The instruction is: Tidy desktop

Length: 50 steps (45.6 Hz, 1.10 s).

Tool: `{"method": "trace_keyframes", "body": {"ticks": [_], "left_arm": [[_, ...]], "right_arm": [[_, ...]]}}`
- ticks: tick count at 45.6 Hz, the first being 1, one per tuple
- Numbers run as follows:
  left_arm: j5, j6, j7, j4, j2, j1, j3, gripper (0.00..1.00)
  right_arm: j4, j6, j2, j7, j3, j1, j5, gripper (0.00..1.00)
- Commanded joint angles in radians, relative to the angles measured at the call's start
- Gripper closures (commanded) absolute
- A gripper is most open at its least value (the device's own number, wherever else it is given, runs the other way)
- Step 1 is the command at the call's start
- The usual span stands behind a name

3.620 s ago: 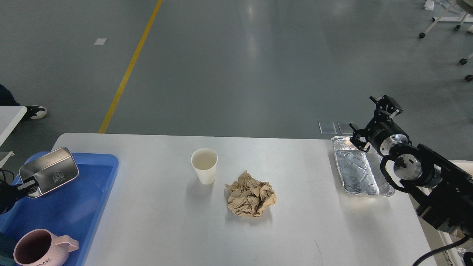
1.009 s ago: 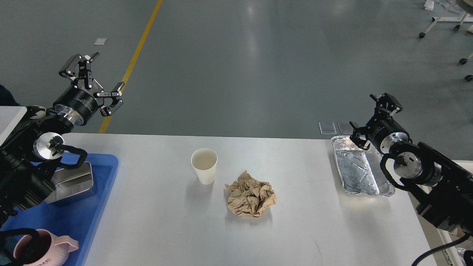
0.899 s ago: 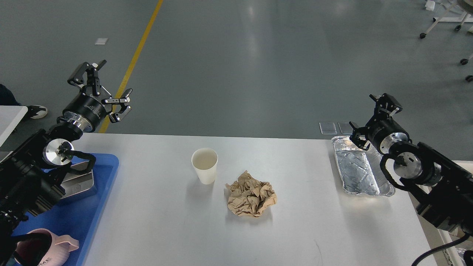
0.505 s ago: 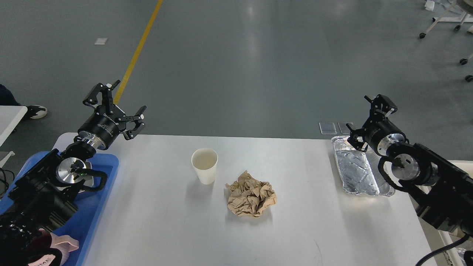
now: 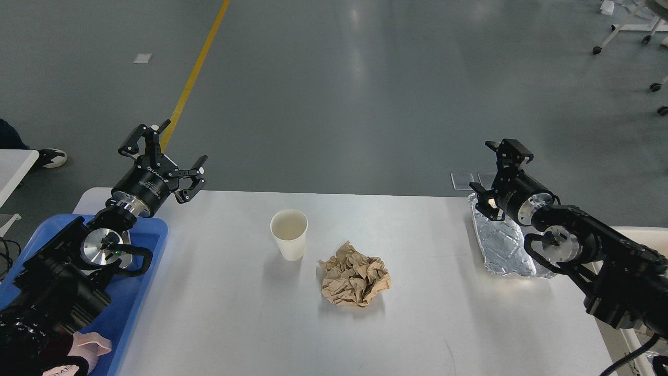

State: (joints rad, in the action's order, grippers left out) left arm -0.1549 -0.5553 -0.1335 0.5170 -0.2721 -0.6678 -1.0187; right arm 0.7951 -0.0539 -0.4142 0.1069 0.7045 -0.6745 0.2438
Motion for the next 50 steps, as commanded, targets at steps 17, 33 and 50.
{"method": "trace_keyframes", "body": {"ticks": [17,33,50], "left_arm": [[0.006,-0.005,-0.001,0.0,0.028,0.007,-0.003,0.01],[0.04,-0.005,-0.001,0.0,0.034,0.008,-0.037,0.01],[0.038,-0.005,-0.001,0.0,0.025,0.031,-0.035,0.01]], "right_arm": [[0.004,-0.001,0.017,0.002,-0.003,0.003,0.002,0.0],[0.085,-0.006,-0.014,0.005,-0.091,0.001,0.187,0.0],[0.482,-0.004,-0.503,0.007,-0.318,0.026,0.394,0.0]]}}
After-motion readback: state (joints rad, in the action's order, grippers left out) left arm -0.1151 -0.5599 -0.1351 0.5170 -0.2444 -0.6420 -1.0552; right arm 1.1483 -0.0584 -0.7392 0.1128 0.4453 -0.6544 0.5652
